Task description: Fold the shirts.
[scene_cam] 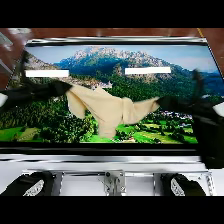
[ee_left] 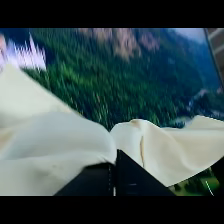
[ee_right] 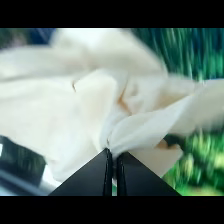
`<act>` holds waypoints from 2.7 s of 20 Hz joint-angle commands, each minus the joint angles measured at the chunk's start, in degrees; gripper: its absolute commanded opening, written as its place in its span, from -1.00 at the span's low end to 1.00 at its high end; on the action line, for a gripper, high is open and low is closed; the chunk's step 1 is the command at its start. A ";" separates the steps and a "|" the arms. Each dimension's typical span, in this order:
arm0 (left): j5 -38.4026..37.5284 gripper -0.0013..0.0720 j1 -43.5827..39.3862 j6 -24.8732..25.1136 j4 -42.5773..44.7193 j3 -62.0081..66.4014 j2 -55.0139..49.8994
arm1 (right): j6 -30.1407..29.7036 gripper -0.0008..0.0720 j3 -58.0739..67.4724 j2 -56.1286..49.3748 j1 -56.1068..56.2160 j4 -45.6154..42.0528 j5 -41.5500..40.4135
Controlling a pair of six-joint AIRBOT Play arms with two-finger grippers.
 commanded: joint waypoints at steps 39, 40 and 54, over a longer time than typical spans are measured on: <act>14.71 -0.86 -9.25 -18.93 24.37 -19.10 -4.79 | 14.73 -0.79 15.50 -30.69 -2.43 -8.39 -1.38; 16.50 -0.86 -10.23 -18.95 23.19 -19.08 -7.82 | 14.73 -0.79 15.50 -32.24 -2.43 -7.37 -1.29; -25.62 0.59 14.14 -17.75 22.69 -5.33 -9.35 | 11.87 -0.79 15.50 -31.61 -2.43 -12.63 9.11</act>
